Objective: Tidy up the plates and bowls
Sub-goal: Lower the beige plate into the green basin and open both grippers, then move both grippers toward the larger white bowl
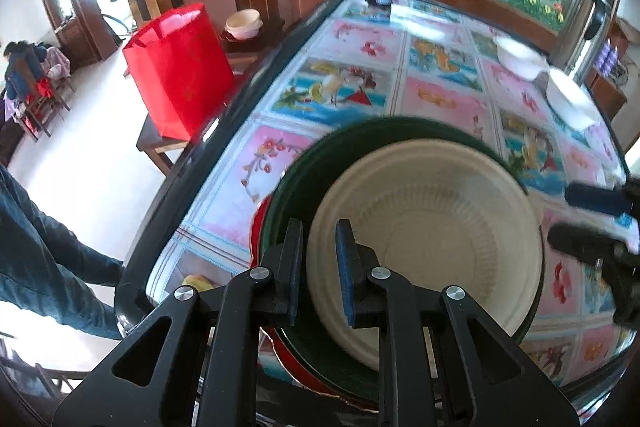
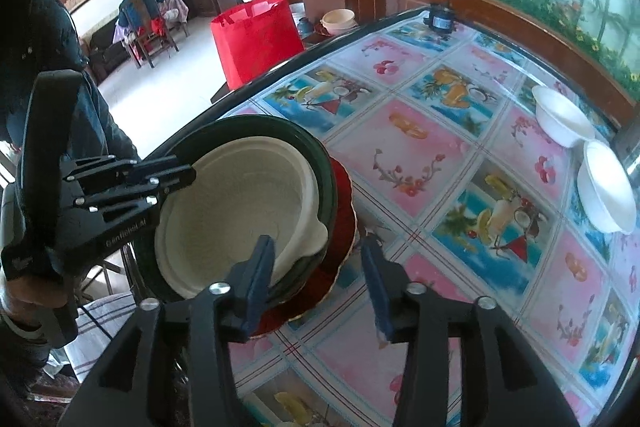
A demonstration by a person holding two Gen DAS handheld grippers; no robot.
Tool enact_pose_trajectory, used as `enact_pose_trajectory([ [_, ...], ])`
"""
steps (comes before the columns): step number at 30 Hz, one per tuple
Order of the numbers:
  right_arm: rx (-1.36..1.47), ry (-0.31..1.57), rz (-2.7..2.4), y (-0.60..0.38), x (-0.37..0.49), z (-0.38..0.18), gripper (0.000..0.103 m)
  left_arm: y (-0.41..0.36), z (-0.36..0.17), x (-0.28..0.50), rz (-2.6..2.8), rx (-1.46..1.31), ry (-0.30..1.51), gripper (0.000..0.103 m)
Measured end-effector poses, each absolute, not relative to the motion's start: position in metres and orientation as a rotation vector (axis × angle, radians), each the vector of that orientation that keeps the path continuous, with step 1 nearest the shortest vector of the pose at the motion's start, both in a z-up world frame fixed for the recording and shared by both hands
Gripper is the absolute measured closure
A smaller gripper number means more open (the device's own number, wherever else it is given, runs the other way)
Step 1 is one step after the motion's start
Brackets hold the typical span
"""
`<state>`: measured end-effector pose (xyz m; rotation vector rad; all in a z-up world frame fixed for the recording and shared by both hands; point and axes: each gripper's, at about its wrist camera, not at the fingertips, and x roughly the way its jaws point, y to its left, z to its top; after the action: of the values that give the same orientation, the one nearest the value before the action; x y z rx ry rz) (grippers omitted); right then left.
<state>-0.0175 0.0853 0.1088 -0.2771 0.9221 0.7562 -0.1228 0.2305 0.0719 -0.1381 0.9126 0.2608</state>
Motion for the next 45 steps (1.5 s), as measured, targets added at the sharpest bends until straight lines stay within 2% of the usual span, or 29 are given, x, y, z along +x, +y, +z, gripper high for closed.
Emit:
enact_pose_trajectory([
  [2, -0.253, 0.921, 0.753, 0.078, -0.017, 0.108, 0.044, 0.231, 0.078, -0.124, 0.256, -0.168, 0.881, 0.081],
  [4, -0.222, 0.924, 0.742, 0.069, -0.014, 0.105, 0.041, 0.226, 0.084, -0.124, 0.249, -0.182, 0.854, 0.06],
  [6, -0.195, 0.936, 0.712, 0.058, -0.01, 0.102, 0.039, 0.215, 0.091, -0.124, 0.22, -0.195, 0.812, 0.05],
  [12, -0.12, 0.934, 0.62, 0.02, -0.005, 0.101, 0.027, 0.163, 0.102, -0.113, 0.082, -0.16, 0.773, 0.05],
  [18, -0.055, 0.908, 0.484, -0.032, -0.001, 0.106, 0.023, 0.101, 0.104, -0.095, -0.071, -0.068, 0.742, 0.05],
  [28, 0.038, 0.92, 0.274, -0.106, 0.017, 0.097, 0.023, 0.014, 0.087, -0.046, -0.199, 0.001, 0.799, 0.05],
  [45, 0.097, 0.838, 0.165, -0.172, 0.076, 0.102, 0.022, -0.036, 0.096, 0.034, -0.157, 0.041, 0.801, 0.05],
])
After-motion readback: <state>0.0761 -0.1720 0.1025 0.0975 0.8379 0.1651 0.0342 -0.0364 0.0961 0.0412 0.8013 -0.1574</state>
